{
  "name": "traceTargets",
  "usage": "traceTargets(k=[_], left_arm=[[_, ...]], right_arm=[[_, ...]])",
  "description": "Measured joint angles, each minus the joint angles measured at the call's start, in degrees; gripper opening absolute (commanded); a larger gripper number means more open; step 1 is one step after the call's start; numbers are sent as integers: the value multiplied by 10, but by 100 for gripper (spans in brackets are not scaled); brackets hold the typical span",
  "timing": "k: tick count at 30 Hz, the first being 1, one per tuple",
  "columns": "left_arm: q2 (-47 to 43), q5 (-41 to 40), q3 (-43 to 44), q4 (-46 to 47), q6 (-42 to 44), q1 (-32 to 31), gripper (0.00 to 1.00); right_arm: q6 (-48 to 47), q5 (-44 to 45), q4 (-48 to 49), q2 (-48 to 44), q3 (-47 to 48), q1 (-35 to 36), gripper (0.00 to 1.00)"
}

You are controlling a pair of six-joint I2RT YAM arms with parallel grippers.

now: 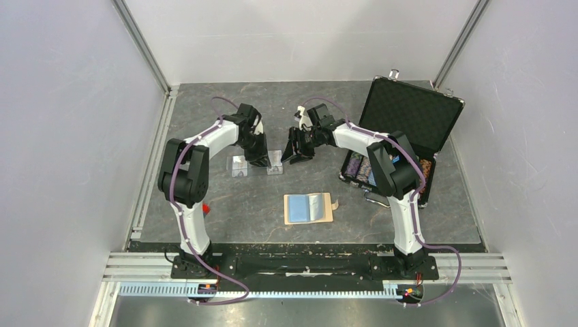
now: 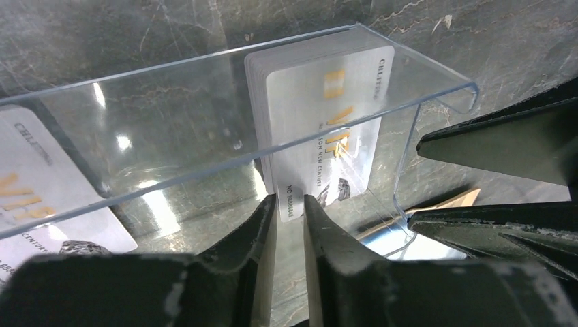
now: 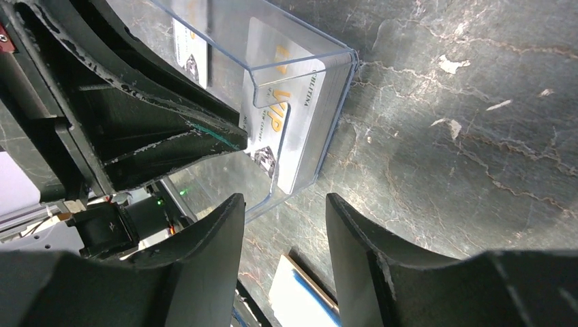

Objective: Put the credit cards into the card holder
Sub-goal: Pick up the credit card from the storage box.

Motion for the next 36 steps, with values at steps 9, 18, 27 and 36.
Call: traceTargets(k=[9,18,27,36], left_arm=[[0,-31,16,-9,23,-20,23],[0,-44,27,-24,33,-24,19],[0,-44,35,-31,33,-30,17],[-2,-39,41,-28,33,-30,19]], right_arm=[[0,-6,0,0,0,0,49],[-1,-6,2,0,-5,1,49],[-4,-6,4,0,-13,1,49],[-6,-6,4,0,-15,1,49]])
